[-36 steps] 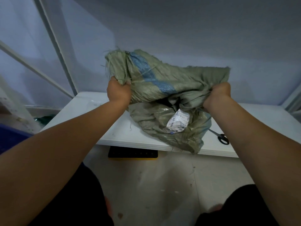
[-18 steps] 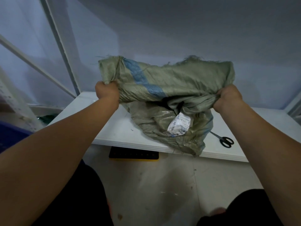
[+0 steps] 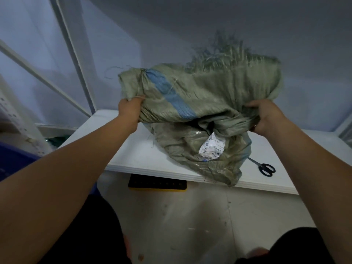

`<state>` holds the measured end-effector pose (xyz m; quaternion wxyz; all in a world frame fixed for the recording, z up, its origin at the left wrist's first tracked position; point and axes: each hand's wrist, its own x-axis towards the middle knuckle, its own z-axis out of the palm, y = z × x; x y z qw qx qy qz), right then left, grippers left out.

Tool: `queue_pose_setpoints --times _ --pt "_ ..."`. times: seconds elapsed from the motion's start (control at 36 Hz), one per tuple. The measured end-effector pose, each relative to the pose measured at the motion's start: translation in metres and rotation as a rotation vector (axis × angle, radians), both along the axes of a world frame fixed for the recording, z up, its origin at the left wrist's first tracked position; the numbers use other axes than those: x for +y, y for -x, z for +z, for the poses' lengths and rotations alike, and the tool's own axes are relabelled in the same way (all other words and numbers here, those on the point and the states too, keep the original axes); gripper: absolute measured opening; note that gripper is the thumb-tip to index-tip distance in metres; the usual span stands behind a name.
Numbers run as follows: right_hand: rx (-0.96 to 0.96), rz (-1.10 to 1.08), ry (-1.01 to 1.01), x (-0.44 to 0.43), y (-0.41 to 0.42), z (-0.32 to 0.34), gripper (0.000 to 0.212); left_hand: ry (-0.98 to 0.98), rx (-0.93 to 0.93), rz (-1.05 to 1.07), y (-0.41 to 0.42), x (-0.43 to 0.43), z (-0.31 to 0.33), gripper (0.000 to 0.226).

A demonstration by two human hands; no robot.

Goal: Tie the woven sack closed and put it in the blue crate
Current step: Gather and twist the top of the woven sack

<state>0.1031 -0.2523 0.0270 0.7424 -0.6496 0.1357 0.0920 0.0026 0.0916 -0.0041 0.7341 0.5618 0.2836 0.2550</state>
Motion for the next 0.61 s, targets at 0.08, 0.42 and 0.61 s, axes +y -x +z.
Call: queue_pose_setpoints --times 0.08,0.42,0.61 --pt "-0.043 0.063 0.040 0.005 0.002 0.003 0.051 0.024 0.062 -0.101 0.003 -0.014 0.007 0.050" --pt "-0.222 -0.190 0.035 0.025 0.007 0.011 0.036 0.072 -0.151 -0.132 -0.003 -0.041 0.027 0.048" --pt "-0.722 -0.179 0.283 0.082 0.049 0.032 0.035 0.010 -0.323 -0.296 -0.004 -0.084 0.047 0.031"
